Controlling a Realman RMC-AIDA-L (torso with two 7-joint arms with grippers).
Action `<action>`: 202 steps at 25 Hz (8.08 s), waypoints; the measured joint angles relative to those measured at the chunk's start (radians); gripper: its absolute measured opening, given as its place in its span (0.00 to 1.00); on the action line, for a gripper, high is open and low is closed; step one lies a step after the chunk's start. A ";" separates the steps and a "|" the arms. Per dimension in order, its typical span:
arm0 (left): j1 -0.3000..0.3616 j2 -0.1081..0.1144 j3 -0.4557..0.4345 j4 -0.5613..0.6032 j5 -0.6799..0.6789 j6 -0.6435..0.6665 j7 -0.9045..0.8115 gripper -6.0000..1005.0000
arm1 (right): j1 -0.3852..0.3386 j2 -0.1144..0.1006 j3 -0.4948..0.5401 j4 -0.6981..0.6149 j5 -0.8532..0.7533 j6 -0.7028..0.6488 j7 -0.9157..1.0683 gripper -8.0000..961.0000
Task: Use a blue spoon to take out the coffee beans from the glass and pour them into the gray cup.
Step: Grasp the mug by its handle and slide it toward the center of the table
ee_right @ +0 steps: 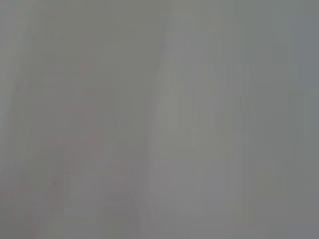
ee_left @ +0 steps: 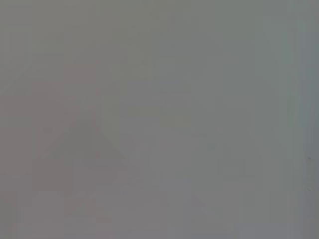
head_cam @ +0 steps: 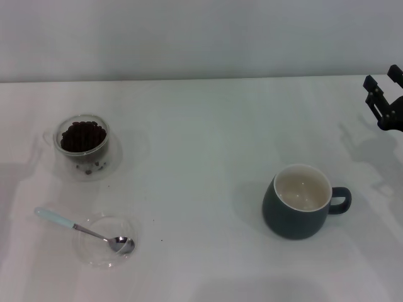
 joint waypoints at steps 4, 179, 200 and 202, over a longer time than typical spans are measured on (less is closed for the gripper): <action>0.000 0.000 0.000 0.000 0.001 0.000 0.001 0.83 | 0.000 0.000 0.000 -0.002 -0.001 -0.001 0.001 0.51; 0.203 0.006 0.004 0.066 -0.010 0.003 0.005 0.83 | -0.168 0.013 -0.448 -0.056 -0.024 0.065 0.186 0.16; 0.210 0.004 0.004 0.060 -0.007 0.003 0.005 0.83 | -0.141 0.014 -0.827 -0.230 0.206 0.194 0.173 0.15; 0.208 0.003 0.004 0.059 -0.006 0.003 0.005 0.83 | -0.138 0.014 -0.836 -0.230 0.212 0.194 0.170 0.15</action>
